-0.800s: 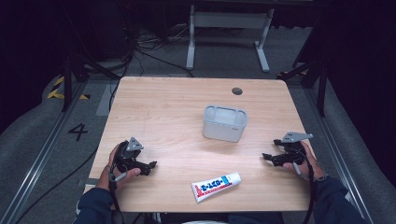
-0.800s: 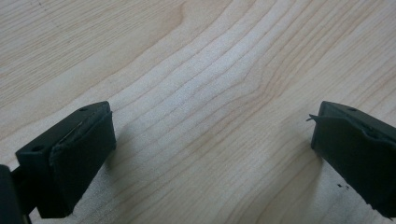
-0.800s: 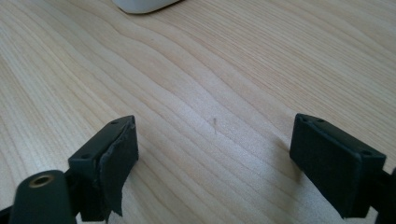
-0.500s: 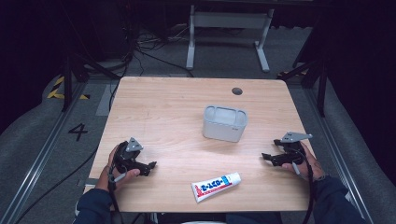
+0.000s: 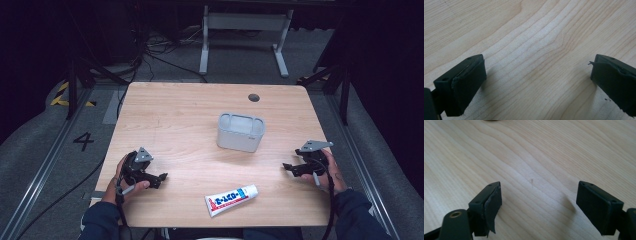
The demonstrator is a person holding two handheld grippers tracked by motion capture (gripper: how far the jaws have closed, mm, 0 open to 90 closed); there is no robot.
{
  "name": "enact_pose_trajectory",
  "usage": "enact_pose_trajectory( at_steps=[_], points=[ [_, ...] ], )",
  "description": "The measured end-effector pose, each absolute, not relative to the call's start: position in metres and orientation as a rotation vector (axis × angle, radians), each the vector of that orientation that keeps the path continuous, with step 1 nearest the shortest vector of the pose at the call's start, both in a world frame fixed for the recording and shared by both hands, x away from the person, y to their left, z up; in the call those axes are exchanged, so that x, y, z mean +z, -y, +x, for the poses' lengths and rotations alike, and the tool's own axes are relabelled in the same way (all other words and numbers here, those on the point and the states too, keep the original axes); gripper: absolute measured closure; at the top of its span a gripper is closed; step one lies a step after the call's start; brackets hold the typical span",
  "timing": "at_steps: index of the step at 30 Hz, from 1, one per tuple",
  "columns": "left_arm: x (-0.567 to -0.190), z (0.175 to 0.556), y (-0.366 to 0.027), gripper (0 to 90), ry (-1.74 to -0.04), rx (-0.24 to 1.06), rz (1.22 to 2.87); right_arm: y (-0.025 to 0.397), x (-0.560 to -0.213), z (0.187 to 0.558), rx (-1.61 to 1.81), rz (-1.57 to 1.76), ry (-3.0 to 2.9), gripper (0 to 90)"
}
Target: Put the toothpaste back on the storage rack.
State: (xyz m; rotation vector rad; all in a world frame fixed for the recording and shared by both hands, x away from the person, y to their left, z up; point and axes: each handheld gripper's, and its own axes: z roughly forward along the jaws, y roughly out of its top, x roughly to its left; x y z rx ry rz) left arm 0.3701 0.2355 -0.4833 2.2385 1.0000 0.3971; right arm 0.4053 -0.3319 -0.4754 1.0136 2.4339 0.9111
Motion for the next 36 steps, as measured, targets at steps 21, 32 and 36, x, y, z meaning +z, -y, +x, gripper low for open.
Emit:
enact_pose_trajectory(
  at_steps=[21,32,36],
  points=[
    [-0.483,0.37,-0.235,0.5,-1.003,0.392,2.237,0.296,-0.45,0.378,1.037,0.761,-2.565,26.5],
    [-0.483,0.37,-0.235,0.5,-1.0,0.395,2.239,0.264,-0.436,0.358,1.084,0.579,-2.621,26.4],
    [-0.483,0.37,-0.235,0.5,-1.0,0.395,2.239,0.254,-0.435,0.354,1.084,0.533,-2.648,26.4]
  ],
)
